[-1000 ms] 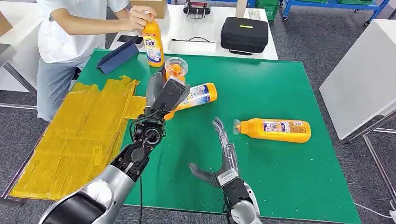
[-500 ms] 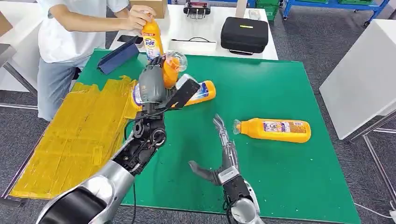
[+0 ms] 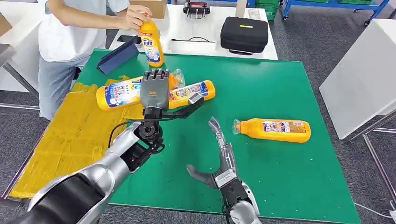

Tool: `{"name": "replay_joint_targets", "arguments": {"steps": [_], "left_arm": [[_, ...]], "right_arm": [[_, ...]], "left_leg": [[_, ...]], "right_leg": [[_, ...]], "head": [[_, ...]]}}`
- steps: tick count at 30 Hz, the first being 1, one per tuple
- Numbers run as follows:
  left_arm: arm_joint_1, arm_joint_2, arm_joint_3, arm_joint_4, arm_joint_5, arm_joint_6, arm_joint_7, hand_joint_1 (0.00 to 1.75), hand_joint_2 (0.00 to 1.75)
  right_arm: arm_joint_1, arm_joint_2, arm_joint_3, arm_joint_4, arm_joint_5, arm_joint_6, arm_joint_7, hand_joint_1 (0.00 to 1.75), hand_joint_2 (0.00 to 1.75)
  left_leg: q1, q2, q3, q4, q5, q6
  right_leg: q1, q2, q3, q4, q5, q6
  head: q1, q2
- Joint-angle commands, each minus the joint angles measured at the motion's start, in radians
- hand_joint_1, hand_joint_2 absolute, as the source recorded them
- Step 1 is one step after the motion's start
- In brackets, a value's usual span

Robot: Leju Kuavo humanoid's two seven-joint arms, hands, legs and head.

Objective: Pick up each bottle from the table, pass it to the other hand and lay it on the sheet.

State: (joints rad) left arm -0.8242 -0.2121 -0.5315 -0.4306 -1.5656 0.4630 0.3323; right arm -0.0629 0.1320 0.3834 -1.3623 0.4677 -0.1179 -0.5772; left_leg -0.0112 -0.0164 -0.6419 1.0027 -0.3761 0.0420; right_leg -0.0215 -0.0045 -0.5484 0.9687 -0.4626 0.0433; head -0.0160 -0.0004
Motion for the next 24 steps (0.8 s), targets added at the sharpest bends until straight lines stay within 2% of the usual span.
{"name": "replay_joint_targets", "arguments": {"steps": [1, 7, 15, 24], "left_arm": [[-0.056, 0.075, -0.161, 0.145, -0.005, -0.096, 0.006, 1.75, 1.75], [-0.035, 0.108, -0.179, 0.178, -0.004, -0.209, -0.020, 1.75, 1.75], [-0.028, 0.123, -0.159, 0.180, -0.005, -0.248, -0.033, 1.75, 1.75], [0.002, 0.180, -0.048, 0.190, 0.010, -0.352, -0.094, 1.75, 1.75]], "right_arm": [[-0.004, -0.001, -0.012, 0.006, 0.005, 0.012, 0.004, 0.00, 1.75], [-0.031, -0.010, -0.006, 0.050, 0.000, 0.013, -0.011, 0.00, 1.75], [-0.047, -0.009, -0.002, 0.069, -0.006, 0.011, -0.015, 0.00, 1.75], [-0.081, -0.007, 0.005, 0.131, -0.024, -0.004, -0.032, 0.00, 1.75]], "left_leg": [[0.001, 0.004, 0.004, 0.001, -0.002, -0.003], [0.001, 0.005, 0.006, 0.000, -0.003, -0.004], [0.001, 0.004, 0.005, 0.000, -0.003, -0.003], [0.002, 0.007, 0.007, -0.001, -0.003, -0.004]], "right_leg": [[0.002, 0.003, 0.004, -0.001, -0.001, -0.002], [0.002, 0.005, 0.005, -0.002, -0.001, -0.003], [0.002, 0.003, 0.005, -0.001, -0.001, -0.003], [0.002, 0.006, 0.006, -0.002, -0.001, -0.003]], "head": [[0.000, 0.000], [0.000, 0.000], [0.000, 0.000], [0.000, 0.000]]}}
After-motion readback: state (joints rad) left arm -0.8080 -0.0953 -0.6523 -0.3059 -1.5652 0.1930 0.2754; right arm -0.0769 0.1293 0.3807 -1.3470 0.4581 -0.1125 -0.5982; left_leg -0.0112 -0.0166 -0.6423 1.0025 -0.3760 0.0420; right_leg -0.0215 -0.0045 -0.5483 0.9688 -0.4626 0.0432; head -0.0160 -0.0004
